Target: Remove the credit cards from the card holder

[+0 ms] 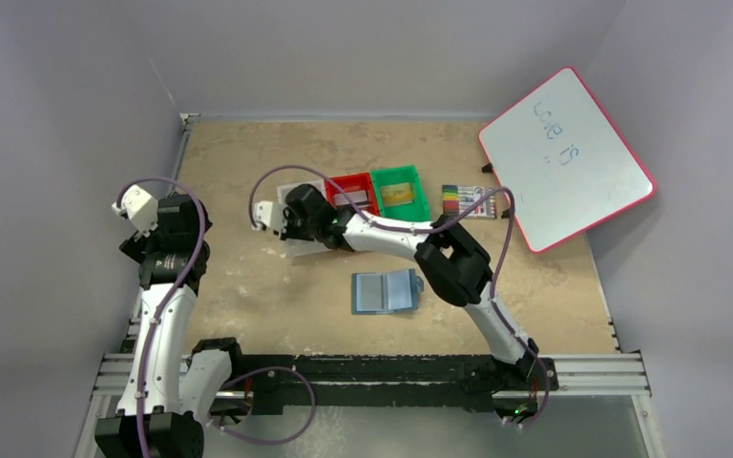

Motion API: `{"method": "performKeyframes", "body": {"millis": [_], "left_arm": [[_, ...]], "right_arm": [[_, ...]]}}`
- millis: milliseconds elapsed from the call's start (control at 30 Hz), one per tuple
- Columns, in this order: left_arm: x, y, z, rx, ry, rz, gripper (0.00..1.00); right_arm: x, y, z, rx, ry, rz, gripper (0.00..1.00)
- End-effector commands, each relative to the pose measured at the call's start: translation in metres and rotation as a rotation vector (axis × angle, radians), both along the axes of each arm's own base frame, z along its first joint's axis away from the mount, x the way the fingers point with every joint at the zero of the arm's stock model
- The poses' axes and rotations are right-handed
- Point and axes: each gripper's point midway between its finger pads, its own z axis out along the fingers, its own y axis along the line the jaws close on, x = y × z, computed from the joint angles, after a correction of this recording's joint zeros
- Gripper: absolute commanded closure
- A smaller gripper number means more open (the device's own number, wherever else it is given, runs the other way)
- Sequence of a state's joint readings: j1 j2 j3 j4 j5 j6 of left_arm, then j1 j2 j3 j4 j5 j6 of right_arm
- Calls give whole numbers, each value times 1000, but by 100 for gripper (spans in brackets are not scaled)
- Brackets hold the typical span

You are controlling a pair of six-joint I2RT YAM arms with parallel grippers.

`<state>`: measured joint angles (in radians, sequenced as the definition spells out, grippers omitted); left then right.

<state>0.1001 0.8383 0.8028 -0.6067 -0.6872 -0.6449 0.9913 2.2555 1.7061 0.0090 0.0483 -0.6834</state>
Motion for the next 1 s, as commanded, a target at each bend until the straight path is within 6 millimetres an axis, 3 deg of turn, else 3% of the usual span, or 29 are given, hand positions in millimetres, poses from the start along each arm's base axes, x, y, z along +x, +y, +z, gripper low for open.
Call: {"method": "performKeyframes", "body": {"millis": [0, 67, 267, 333, 467, 700, 967], "left_arm": [[5, 3, 14, 16, -48, -4, 2], [5, 3, 15, 16, -50, -5, 2], [7, 1, 14, 12, -46, -15, 2], [7, 1, 13, 11, -44, -18, 2], [7, 0, 13, 10, -43, -22, 2], [9, 0, 12, 7, -41, -28, 2], [9, -1, 12, 5, -39, -33, 2]], "right_arm": [[20, 7, 51, 245, 183, -174, 78], [23, 4, 56, 314, 283, -249, 87], [12, -3, 47, 361, 498, -467, 93], [15, -6, 46, 365, 488, -506, 95], [5, -6, 36, 340, 530, -514, 98], [-12, -10, -1, 226, 578, -528, 100], [-19, -12, -19, 173, 590, -517, 100]]}}
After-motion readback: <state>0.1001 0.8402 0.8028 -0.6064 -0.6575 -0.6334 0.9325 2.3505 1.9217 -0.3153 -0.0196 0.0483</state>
